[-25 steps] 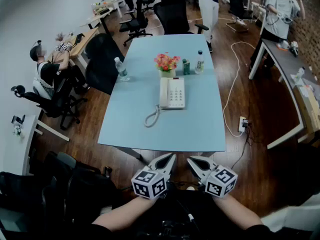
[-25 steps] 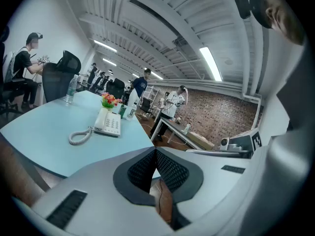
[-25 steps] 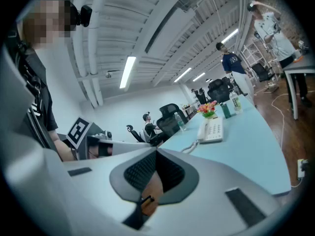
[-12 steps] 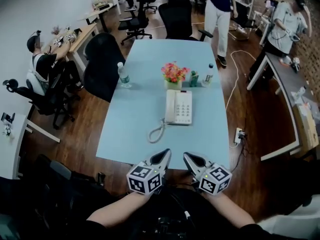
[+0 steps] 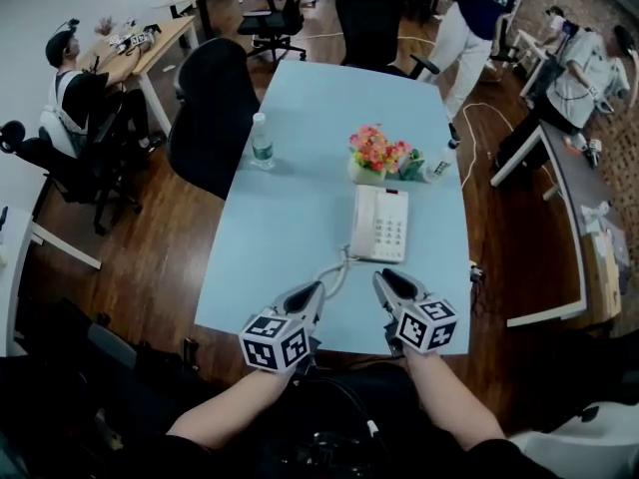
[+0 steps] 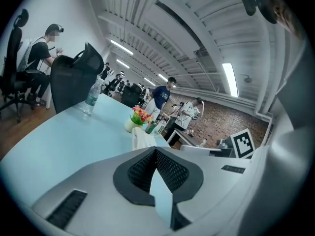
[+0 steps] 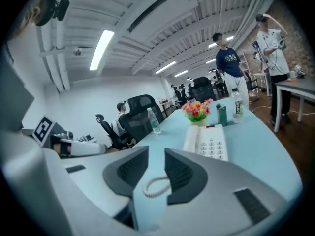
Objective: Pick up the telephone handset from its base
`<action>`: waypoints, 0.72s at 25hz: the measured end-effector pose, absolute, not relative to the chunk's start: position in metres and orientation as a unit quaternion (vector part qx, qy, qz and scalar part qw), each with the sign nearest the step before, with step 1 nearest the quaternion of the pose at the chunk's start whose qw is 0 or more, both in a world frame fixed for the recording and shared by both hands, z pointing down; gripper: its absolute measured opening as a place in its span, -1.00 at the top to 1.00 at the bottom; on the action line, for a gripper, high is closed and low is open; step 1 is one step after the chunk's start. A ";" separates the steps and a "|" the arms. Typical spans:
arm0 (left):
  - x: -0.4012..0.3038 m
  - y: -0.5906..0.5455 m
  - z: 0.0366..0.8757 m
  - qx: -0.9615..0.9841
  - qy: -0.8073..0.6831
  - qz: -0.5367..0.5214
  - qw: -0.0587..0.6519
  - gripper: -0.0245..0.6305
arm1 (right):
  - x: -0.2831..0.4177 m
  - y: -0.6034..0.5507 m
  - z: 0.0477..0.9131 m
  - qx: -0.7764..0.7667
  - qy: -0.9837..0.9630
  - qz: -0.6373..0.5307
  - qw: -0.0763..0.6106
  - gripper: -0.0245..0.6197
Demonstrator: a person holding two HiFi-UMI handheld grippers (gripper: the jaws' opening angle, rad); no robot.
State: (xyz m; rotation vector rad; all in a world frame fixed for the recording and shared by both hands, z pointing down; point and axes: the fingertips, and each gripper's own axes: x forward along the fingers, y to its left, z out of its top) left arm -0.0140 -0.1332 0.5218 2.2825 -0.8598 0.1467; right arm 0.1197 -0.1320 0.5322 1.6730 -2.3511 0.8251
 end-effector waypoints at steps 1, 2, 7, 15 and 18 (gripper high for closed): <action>-0.019 -0.140 0.525 0.875 -0.332 0.056 0.348 0.93 | 0.123 -0.148 0.539 0.567 -0.772 0.275 0.081 0.41; -0.024 -0.145 0.528 0.872 -0.332 0.055 0.355 0.93 | 0.127 -0.164 0.547 0.578 -0.763 0.276 0.092 0.23; -0.036 -0.160 0.535 0.867 -0.327 0.053 0.372 0.93 | 0.150 -0.247 0.588 0.611 -0.721 0.287 0.157 0.15; -0.062 -0.185 0.540 0.851 -0.362 0.038 0.379 0.93 | 0.173 -0.324 0.647 0.630 -0.668 0.317 0.238 0.15; -0.071 -0.189 0.548 0.839 -0.379 0.033 0.388 0.93 | 0.171 -0.336 0.654 0.634 -0.662 0.311 0.251 0.14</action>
